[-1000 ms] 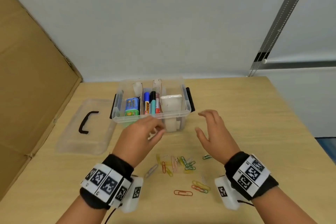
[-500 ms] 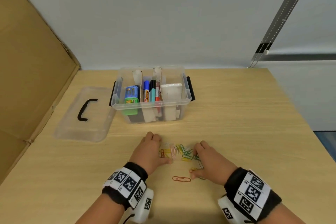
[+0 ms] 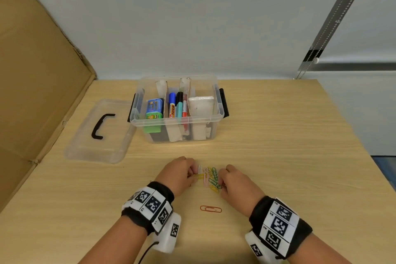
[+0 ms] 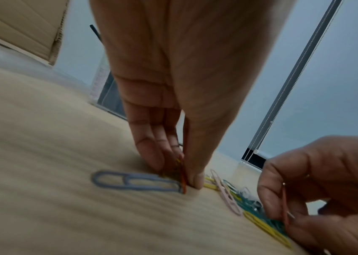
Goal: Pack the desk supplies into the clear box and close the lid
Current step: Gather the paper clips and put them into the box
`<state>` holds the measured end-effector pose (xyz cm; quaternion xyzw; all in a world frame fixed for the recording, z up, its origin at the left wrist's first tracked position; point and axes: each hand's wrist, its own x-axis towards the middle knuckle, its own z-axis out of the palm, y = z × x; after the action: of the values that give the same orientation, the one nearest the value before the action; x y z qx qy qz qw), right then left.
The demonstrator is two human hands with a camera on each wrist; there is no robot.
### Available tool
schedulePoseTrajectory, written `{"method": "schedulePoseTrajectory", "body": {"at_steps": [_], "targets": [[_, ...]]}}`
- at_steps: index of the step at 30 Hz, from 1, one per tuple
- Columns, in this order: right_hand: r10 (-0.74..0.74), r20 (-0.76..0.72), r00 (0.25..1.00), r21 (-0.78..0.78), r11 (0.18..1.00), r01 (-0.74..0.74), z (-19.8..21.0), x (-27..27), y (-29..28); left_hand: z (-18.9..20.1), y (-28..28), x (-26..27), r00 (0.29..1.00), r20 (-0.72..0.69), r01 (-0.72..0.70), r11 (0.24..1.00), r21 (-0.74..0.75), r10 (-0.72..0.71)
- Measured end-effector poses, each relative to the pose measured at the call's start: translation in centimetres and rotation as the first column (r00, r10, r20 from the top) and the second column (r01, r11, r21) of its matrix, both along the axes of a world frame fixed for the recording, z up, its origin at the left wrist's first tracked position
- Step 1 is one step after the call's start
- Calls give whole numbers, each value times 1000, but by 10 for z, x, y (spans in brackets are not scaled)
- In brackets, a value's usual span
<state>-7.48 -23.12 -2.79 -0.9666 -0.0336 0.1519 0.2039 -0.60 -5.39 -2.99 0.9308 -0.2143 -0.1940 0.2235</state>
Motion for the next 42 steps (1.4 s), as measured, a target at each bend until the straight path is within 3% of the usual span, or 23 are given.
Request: {"method": "schedulePoseTrajectory", "body": {"at_steps": [4, 12, 16, 20, 23, 26, 29, 33, 37, 42], "targets": [[-14, -3, 1000, 43, 999, 14, 2, 4, -6, 2, -3, 7, 999, -35, 15, 998, 61, -13], [-40, -22, 999, 161, 986, 43, -8, 12, -23, -3, -6, -2, 990, 89, 99, 986, 136, -112], [-138, -112, 984, 376, 911, 171, -7, 18, -34, -6, 2, -4, 995, 90, 41, 999, 19, -43], [-190, -159, 969, 552, 796, 247, 13, 25, -46, 2, 13, -3, 999, -4, -47, 983, -175, 47], [-202, -102, 974, 634, 741, 220, 44, 37, -51, 36, 11, 1, 996, -4, -90, 942, -324, 94], [-202, 2, 979, 694, 705, 144, 84, 55, -49, 83, 3, 15, 987, 92, -86, 910, -406, 135], [-232, 131, 964, 677, 731, 84, 116, 80, -42, 120, -9, 39, 952, 231, -64, 872, -484, 199], [-264, 314, 912, 543, 838, 55, 134, 118, -29, 129, -24, 74, 900, 348, -80, 884, -460, 262], [-187, 369, 910, 322, 945, 63, 128, 146, -20, 117, -36, 99, 905, 322, -168, 929, -329, 277], [-106, 339, 935, 167, 985, 51, 115, 157, -8, 107, -46, 111, 952, 233, -162, 974, -160, 197]]}}
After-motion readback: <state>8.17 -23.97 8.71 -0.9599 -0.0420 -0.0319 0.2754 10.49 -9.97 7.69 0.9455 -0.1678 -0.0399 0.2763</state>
